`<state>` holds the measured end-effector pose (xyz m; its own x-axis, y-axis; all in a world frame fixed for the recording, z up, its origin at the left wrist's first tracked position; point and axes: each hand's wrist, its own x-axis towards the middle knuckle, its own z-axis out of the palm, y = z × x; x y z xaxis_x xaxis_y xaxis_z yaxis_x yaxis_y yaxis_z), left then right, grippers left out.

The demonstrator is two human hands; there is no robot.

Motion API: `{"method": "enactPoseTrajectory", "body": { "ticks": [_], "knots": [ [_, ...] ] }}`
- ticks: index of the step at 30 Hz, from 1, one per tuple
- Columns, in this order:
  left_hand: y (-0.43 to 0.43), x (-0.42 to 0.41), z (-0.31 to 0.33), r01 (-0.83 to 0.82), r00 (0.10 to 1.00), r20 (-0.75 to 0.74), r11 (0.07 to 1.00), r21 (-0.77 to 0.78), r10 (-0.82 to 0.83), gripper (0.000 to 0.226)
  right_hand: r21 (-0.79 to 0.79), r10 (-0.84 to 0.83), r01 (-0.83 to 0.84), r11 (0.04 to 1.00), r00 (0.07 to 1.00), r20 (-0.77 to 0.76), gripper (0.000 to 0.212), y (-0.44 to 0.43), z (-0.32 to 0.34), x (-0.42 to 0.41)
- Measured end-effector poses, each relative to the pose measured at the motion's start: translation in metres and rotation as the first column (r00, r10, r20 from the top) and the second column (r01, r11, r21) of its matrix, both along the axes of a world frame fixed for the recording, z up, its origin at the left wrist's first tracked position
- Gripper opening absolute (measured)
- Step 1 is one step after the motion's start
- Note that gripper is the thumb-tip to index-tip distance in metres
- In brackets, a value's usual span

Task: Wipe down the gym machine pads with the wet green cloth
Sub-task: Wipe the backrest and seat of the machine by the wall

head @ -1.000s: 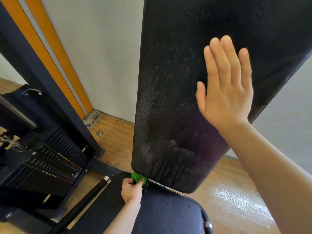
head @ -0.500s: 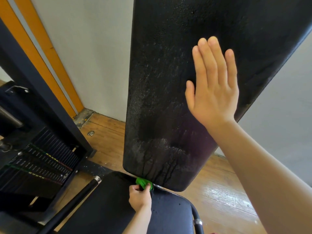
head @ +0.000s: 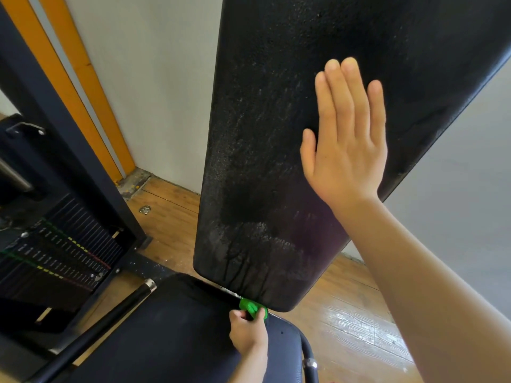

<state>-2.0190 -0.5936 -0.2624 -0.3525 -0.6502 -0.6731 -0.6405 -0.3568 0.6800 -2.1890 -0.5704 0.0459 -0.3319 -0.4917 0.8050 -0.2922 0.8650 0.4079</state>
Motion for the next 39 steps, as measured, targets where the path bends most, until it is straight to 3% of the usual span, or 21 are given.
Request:
{"method": "enactPoseTrajectory", "body": {
  "ticks": [9,17,25,30,35,39],
  "knots": [
    [0.048,0.002,-0.028,0.046,0.999,0.019,0.979,0.197,-0.051,0.039,-0.008,0.013,-0.013,1.0,1.0,-0.002,0.053,0.001,0.0,0.001],
    [0.037,-0.002,0.005,-0.132,0.99,-0.001,0.923,0.361,0.142,0.027,-0.006,0.005,-0.005,1.0,1.0,0.001,0.053,0.001,0.0,0.001],
    [-0.02,-0.004,0.025,-0.254,0.957,-0.043,0.903,0.346,0.286,0.027,-0.002,-0.013,0.013,1.0,1.0,0.014,0.053,0.001,0.001,0.002],
    [-0.054,-0.001,0.059,-0.218,0.927,-0.218,0.91,0.353,0.306,0.025,0.024,-0.04,0.038,0.999,0.996,0.077,0.055,0.002,0.002,0.005],
    [-0.087,0.007,0.113,-0.013,0.897,-0.423,0.966,0.259,0.126,0.024,0.046,-0.078,0.071,0.996,0.981,0.18,0.058,0.0,0.01,0.011],
    [-0.097,0.024,0.162,0.107,0.84,-0.542,0.974,0.2,0.019,0.025,-0.076,0.037,-0.015,0.997,0.956,0.29,0.057,-0.004,0.02,0.025]
  ]
}}
